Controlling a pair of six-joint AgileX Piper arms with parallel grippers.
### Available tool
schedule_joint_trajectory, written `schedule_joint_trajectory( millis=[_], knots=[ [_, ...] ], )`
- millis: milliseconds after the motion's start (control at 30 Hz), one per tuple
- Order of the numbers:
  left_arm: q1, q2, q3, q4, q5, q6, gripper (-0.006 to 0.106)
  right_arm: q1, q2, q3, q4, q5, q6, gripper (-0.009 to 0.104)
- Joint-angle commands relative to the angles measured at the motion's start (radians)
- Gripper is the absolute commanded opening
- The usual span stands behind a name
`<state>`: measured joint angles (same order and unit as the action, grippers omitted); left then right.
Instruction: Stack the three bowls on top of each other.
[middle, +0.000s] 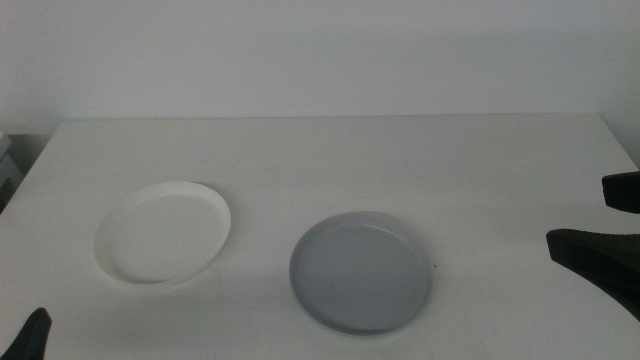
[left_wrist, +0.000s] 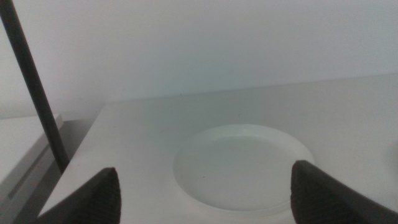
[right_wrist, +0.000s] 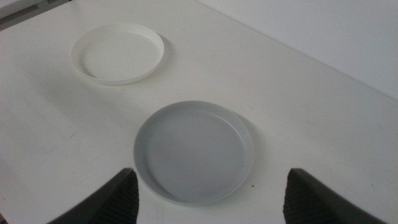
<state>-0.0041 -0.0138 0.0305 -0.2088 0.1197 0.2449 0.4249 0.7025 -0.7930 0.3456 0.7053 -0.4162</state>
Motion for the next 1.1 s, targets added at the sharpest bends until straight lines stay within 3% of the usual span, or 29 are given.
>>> schedule_joint_trajectory(
  millis=[0,167,400,833,1067],
  knots=[
    [-0.008,-0.013,-0.005,0.008,-0.083,0.007,0.105,0.004,-0.002,-0.022,0.008,-0.071,-0.013,0.059],
    [0.022,0.054,-0.014,0.003,-0.094,0.004,0.105,0.004,-0.002,-0.022,0.008,-0.071,-0.013,0.059],
    [0.124,0.349,-0.185,-0.105,-0.018,-0.112,0.105,0.004,-0.002,-0.022,0.008,-0.071,-0.013,0.059],
    [0.158,0.954,-0.707,-0.112,0.380,-0.115,0.105,0.004,-0.002,-0.022,0.008,-0.071,-0.013,0.059],
    [0.158,1.134,-0.794,-0.099,0.416,-0.104,0.105,0.004,-0.002,-0.022,0.008,-0.071,-0.013,0.059]
  ],
)
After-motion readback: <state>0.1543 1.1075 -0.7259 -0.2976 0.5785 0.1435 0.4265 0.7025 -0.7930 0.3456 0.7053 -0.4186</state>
